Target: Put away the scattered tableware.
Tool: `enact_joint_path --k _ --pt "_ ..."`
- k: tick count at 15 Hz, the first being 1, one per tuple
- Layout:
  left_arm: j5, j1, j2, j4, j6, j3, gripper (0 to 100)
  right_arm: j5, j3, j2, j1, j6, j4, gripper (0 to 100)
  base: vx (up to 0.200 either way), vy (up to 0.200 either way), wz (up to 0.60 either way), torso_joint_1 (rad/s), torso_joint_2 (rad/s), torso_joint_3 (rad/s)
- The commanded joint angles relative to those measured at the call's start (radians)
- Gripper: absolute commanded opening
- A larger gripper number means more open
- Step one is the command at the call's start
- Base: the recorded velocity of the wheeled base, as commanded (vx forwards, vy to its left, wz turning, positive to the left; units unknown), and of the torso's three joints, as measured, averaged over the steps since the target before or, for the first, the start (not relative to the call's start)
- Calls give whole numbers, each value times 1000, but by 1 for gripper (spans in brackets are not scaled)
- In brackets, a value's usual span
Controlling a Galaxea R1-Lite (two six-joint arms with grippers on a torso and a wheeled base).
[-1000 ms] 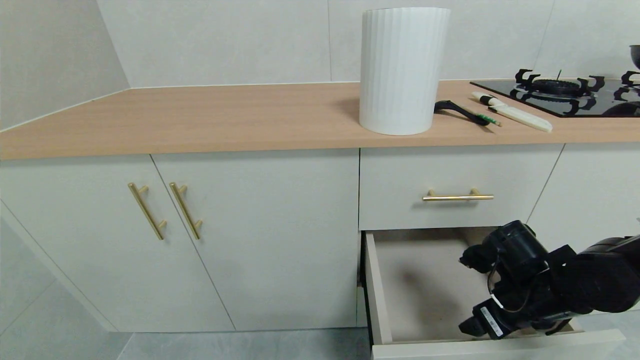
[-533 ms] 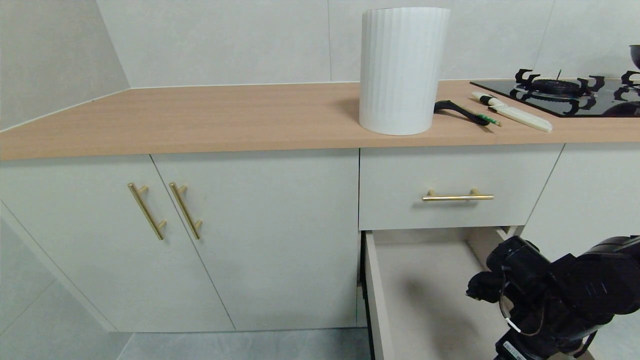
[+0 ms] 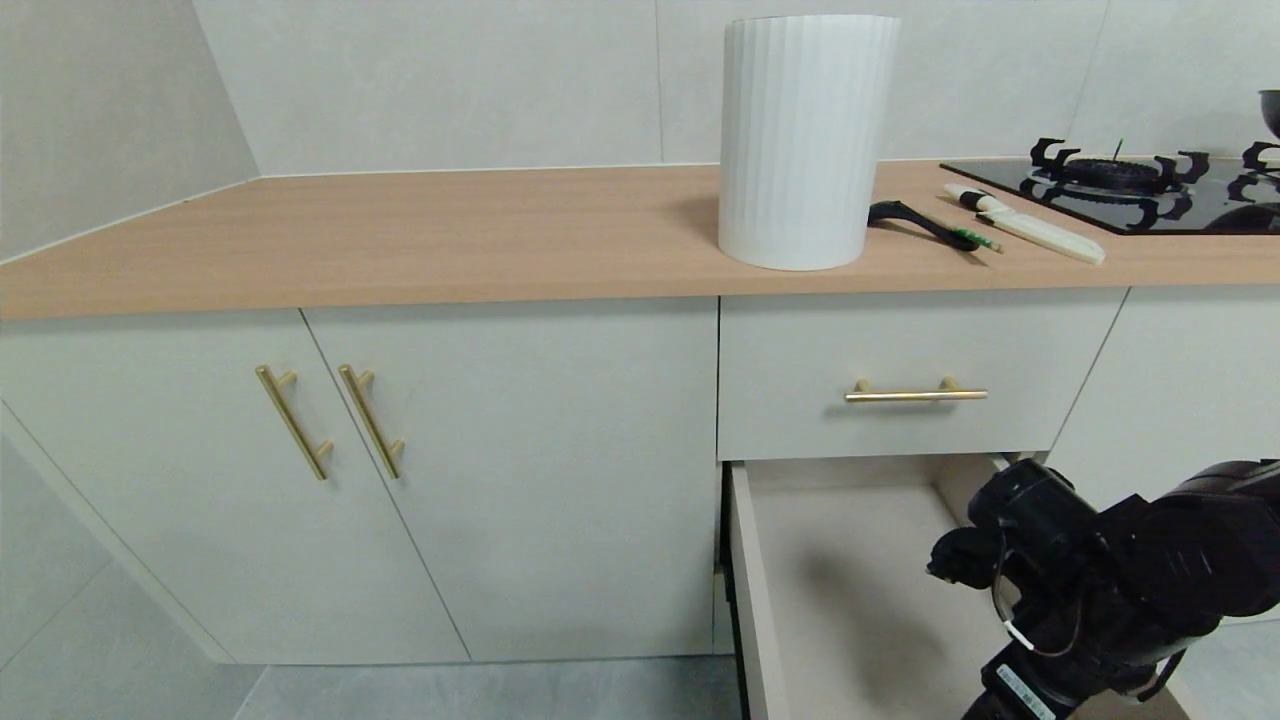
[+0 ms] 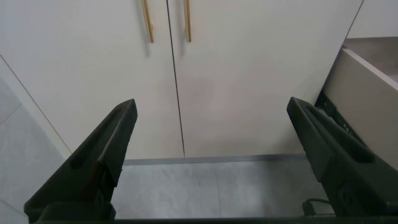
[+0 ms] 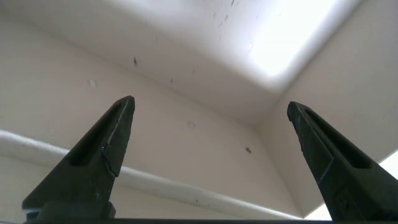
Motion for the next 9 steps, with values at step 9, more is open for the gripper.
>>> enact_joint_path --k 9 --pt "0 0 1 0 0 0 100 -18 -111 -173 -12 249 -200 100 0 0 0 0 0 0"
